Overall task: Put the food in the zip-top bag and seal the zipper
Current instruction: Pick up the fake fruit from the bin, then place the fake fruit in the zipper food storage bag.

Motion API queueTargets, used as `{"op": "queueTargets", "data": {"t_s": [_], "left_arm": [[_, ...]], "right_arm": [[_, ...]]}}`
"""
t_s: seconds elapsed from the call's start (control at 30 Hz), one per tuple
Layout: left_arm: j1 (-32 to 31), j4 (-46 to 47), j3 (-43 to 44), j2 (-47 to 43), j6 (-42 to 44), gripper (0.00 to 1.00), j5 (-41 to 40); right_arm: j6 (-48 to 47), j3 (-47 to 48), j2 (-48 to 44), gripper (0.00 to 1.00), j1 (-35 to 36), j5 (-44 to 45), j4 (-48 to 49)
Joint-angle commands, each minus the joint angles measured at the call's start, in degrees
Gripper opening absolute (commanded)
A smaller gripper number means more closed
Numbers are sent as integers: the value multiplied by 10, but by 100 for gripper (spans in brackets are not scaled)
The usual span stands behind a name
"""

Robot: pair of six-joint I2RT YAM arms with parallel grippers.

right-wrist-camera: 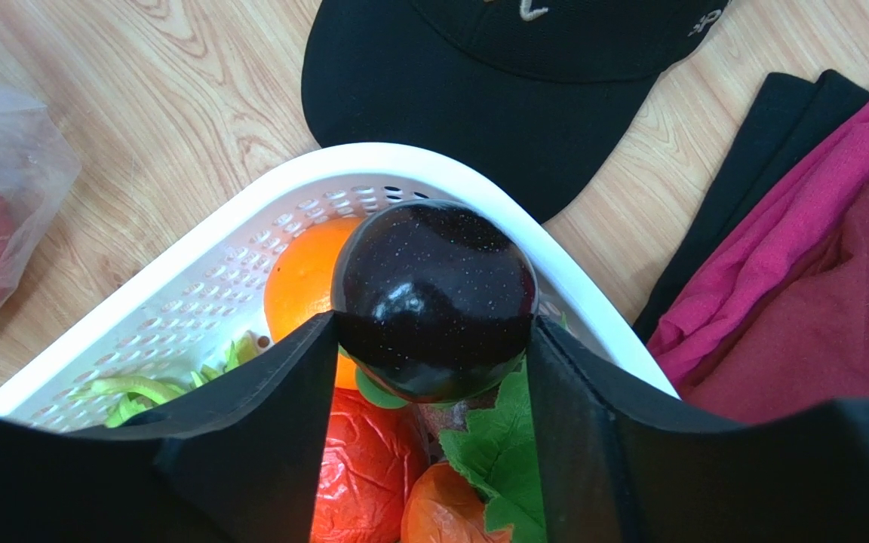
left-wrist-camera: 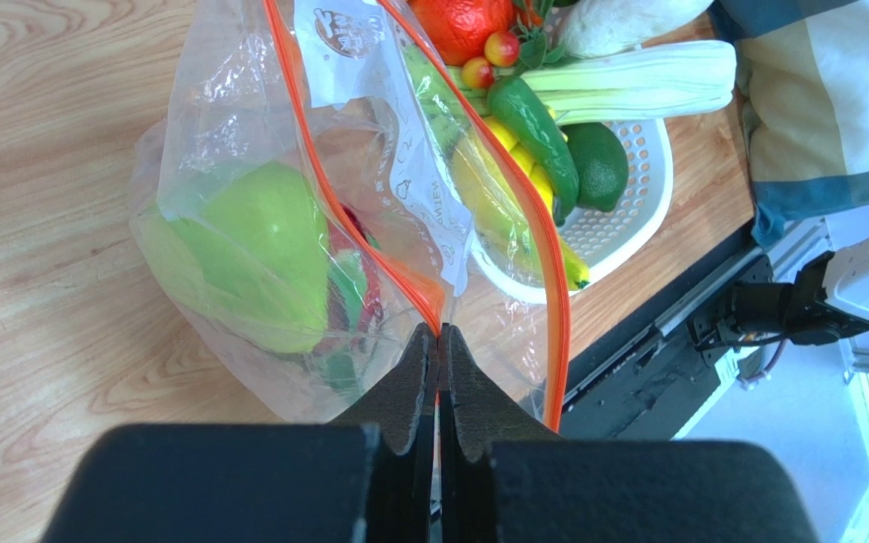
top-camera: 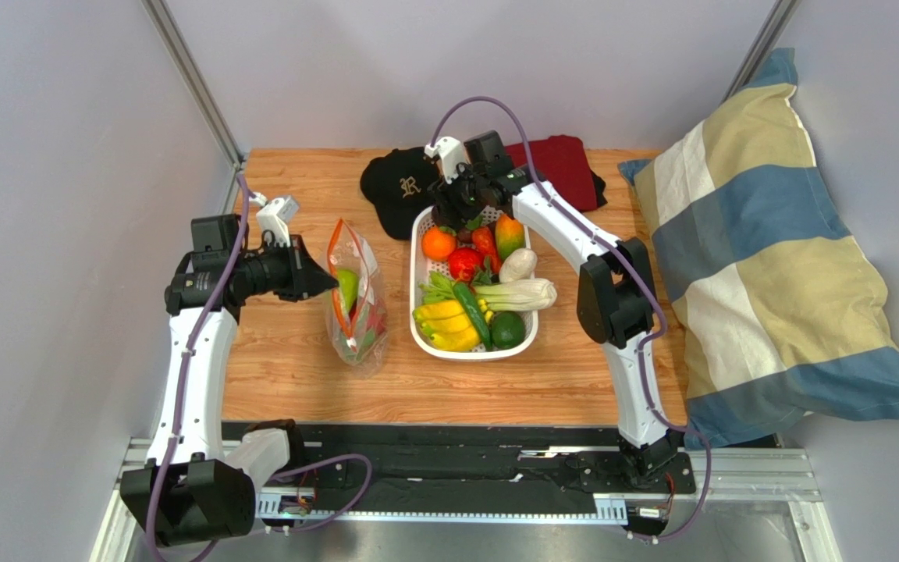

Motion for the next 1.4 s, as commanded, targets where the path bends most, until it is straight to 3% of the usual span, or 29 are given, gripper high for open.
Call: {"op": "queueTargets", "data": {"t_s": [0.0, 0.2, 0.53, 0.8, 1.07, 1.2, 1.3, 1.37], "left_arm": [[4, 20, 20, -9, 5, 0, 13], [4, 18, 20, -18, 6, 0, 12], [-2, 17, 18, -19, 2, 0, -16], [-30, 17, 33, -16, -24, 0, -27], [-30, 22, 51, -16, -53, 0, -3], [-30, 21, 52, -23, -60, 0, 4], [-30, 23, 47, -27, -63, 0, 4], [-30, 22, 44, -28, -65, 0, 3]], "right_arm": [[-2, 0, -19, 53, 4, -4, 19], [23, 2, -59, 46, 4, -20, 15], [75, -20, -186, 43, 15, -108, 2], [114, -43, -275, 43, 93, -191, 28], [92, -62, -254, 43, 166, -207, 31], [65, -70, -223, 43, 180, -175, 16], [39, -43, -184, 51, 195, -145, -25], [44, -8, -164, 74, 199, -136, -56]]}}
